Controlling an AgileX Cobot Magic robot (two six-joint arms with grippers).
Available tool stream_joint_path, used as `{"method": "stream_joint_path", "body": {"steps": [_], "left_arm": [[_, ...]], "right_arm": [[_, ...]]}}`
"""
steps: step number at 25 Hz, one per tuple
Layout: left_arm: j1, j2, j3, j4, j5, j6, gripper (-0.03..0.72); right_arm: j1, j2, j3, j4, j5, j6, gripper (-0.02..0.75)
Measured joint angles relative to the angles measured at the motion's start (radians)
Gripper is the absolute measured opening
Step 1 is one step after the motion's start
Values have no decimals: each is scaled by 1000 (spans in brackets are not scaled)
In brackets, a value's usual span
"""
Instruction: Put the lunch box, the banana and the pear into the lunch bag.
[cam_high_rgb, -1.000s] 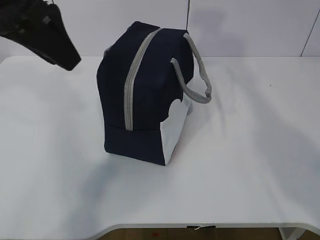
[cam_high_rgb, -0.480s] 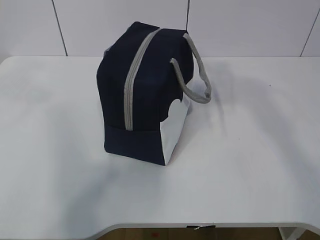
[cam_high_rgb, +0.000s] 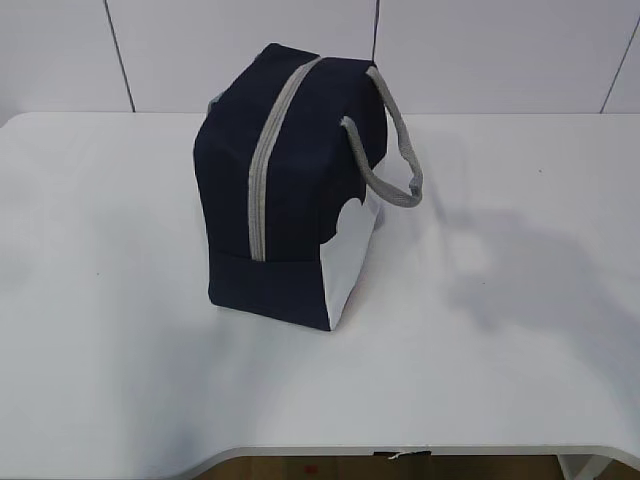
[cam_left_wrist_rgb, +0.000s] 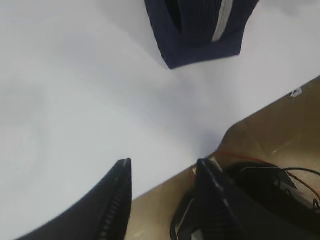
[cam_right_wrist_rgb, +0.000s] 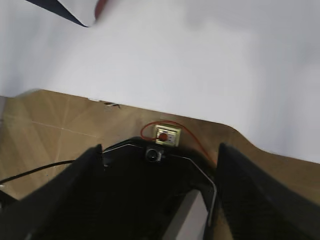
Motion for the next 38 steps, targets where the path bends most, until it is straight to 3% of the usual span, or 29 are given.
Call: {"method": "stream_joint_path", "body": {"steps": [8,20,27,32,38], "left_arm": [[0,-259,303,1,0,-69,321],[0,-625,591,72,-55,-73,321],[0,-685,615,104,-92,-74,320],[0,-689,641,104,-141,-75,320],[0,-689,641,104,-145,-75,320]], "right_arm": [[0,-238,47,-194,2,64,556],[0,-519,55,-270,12,84,474],[0,-597,240,-286,12,86,471],[0,-632,400,-291,-72,86,471],[0,-636,466,-307,-104,86,470]]}}
